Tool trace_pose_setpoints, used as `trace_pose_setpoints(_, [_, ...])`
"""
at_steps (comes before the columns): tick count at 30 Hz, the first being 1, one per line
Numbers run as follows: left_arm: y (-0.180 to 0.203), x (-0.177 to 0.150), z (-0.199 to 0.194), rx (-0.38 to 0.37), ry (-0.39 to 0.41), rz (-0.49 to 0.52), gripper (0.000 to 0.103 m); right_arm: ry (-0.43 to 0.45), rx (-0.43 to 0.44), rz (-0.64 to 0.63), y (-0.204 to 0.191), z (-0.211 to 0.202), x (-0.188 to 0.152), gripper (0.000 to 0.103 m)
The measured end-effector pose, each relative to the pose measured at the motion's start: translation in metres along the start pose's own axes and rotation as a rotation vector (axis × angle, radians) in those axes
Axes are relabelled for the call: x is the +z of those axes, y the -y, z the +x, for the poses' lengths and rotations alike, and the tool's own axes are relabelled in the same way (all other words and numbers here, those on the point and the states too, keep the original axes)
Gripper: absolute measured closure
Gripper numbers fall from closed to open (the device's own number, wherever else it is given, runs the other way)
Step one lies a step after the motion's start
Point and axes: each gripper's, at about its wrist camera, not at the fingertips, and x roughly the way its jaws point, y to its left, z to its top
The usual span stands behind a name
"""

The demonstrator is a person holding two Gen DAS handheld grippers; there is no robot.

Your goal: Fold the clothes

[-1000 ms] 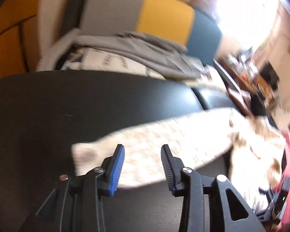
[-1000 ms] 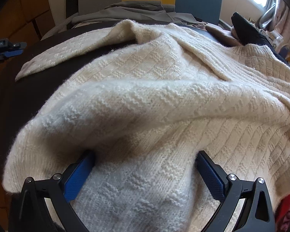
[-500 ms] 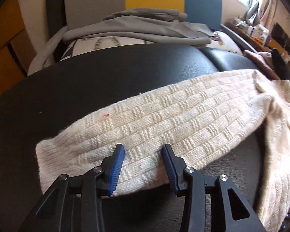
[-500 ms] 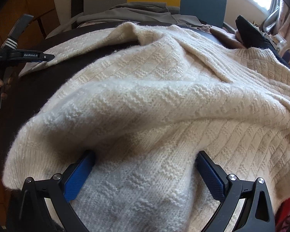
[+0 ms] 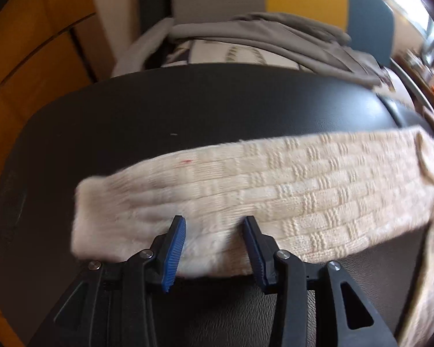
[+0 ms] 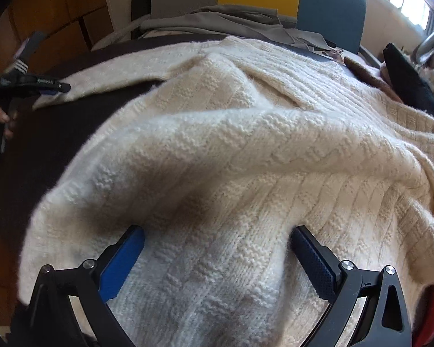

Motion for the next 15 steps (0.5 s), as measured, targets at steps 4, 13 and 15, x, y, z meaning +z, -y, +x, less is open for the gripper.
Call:
trace_pose_setpoints(4, [0.021,-0.016,-0.047,-0.275,0.090,0.017,0.062,0.138,0.069,0.069,0.016,-0.047,0.001,0.015])
trace_pose_setpoints(13, [0.116,-0.084,-0.066,-0.689,-0.050,0.170,0.059,0.181,-0.001,0.063,0.040,-0.071,0.021,0.014])
trace_pose_setpoints(15, [0.123,-0.098,-0.067,-0.706,-0.082,0.159,0.059,0.190,-0.050,0.041,0.044,-0.064,0.035,0.014])
